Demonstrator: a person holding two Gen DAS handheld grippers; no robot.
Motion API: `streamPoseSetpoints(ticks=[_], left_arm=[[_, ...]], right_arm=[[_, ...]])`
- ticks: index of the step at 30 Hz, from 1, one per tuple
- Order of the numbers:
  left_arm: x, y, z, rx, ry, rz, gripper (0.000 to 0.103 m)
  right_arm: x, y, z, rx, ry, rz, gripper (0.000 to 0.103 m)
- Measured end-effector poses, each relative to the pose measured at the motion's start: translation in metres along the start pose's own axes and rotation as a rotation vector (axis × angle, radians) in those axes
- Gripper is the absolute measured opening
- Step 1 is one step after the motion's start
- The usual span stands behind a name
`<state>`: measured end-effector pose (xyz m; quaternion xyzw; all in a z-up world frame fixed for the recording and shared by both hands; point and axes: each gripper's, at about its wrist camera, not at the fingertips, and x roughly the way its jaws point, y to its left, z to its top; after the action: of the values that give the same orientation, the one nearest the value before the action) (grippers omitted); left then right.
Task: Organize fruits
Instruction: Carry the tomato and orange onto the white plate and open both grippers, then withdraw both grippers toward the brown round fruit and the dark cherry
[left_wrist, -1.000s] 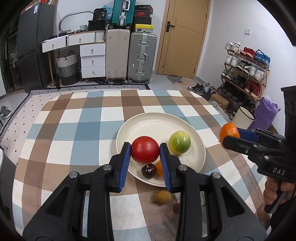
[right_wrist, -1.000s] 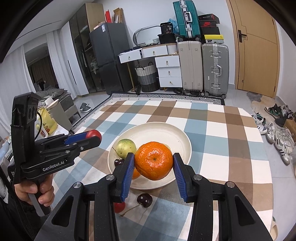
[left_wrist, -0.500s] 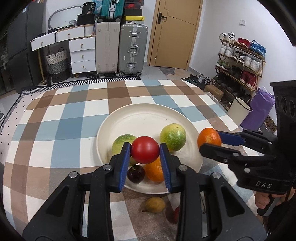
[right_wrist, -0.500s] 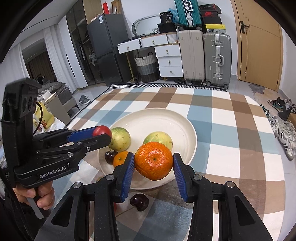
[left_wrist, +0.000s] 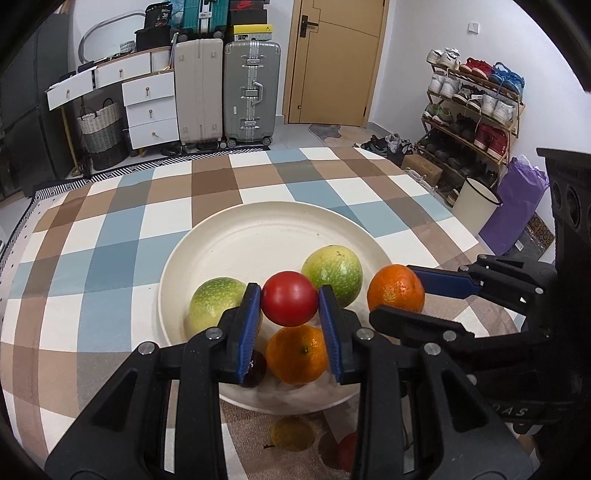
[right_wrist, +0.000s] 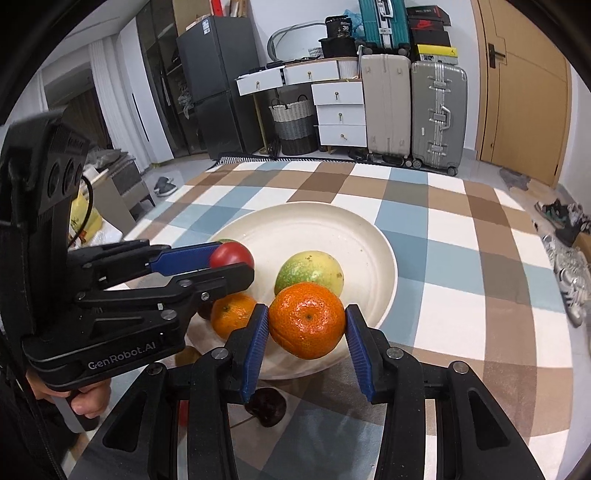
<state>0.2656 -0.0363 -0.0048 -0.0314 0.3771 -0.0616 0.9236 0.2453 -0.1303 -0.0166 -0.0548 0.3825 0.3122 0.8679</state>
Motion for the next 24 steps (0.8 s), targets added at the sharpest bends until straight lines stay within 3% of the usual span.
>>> streamPoseSetpoints(ticks=[13, 16, 18, 20, 24], left_arm=[[0.009, 0.001, -0.002, -0.015, 0.016, 0.009, 0.030], [0.004, 0.003, -0.003, -0.027, 0.018, 0.004, 0.042], [-0.001, 0.002, -0.005, -0.022, 0.007, 0.019, 0.055], [-0.009, 0.003, -0.008, -0.024, 0.001, 0.037, 0.076], [-0.028, 0.009, -0.015, -0.056, -0.013, 0.032, 0.086]], right_arm=[[0.004, 0.001, -0.003, -0.013, 0.015, -0.020, 0.044], [-0.006, 0.001, -0.004, -0.017, -0.004, -0.023, 0.049], [-0.013, 0.002, -0.006, -0.033, -0.015, -0.055, 0.050], [-0.018, 0.001, -0.008, -0.030, -0.015, -0.068, 0.053], [-0.030, -0.004, -0.014, 0.008, -0.025, -0.056, 0.080]])
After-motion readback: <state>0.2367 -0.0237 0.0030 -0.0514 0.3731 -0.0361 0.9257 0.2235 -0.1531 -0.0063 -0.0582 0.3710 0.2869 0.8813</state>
